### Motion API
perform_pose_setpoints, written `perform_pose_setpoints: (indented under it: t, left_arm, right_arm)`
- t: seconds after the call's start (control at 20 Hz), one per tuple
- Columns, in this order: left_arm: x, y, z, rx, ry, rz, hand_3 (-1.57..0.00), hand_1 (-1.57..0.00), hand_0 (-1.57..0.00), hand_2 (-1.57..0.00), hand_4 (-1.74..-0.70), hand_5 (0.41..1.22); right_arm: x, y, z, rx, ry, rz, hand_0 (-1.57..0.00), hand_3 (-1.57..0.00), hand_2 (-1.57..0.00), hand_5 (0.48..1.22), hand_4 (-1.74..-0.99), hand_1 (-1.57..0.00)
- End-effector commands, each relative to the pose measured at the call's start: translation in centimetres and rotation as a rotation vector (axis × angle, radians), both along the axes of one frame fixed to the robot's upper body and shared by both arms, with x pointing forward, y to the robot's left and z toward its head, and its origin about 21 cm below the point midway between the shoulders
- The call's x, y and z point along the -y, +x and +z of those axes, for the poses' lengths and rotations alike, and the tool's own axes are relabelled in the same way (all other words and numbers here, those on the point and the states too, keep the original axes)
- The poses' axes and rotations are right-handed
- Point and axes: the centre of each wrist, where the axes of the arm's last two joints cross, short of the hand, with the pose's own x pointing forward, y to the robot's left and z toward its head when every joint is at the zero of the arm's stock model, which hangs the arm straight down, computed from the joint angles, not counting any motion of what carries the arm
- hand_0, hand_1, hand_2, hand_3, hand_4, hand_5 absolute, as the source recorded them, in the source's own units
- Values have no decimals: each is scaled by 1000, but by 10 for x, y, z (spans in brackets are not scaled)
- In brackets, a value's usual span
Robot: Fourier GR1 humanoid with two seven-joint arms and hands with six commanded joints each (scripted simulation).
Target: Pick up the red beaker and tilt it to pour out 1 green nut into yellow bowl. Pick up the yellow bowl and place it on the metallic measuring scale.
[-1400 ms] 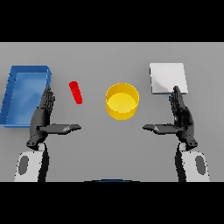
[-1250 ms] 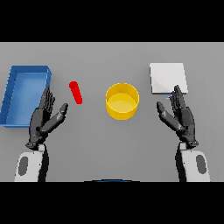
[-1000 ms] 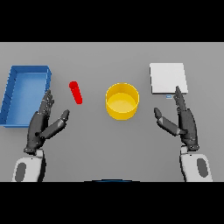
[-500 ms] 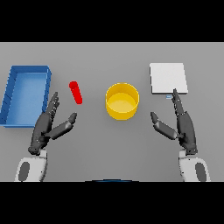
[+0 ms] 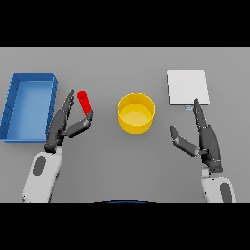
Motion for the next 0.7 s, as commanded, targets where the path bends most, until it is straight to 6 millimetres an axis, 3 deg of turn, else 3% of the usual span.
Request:
perform_pose_setpoints:
  t: [0.0,0.65]
  left_arm:
    - [0,3,-1,9,1,0,1,1,1,1,-1267,673]
    - [19,52,-4,-43,14,-21,1,1,1,1,-1289,683]
  right_arm:
    - [2,1,1,-14,-3,-1,1,1,1,635,-1274,1]
    - [1,-1,-3,-23,14,-7,1,1,1,638,-1265,1]
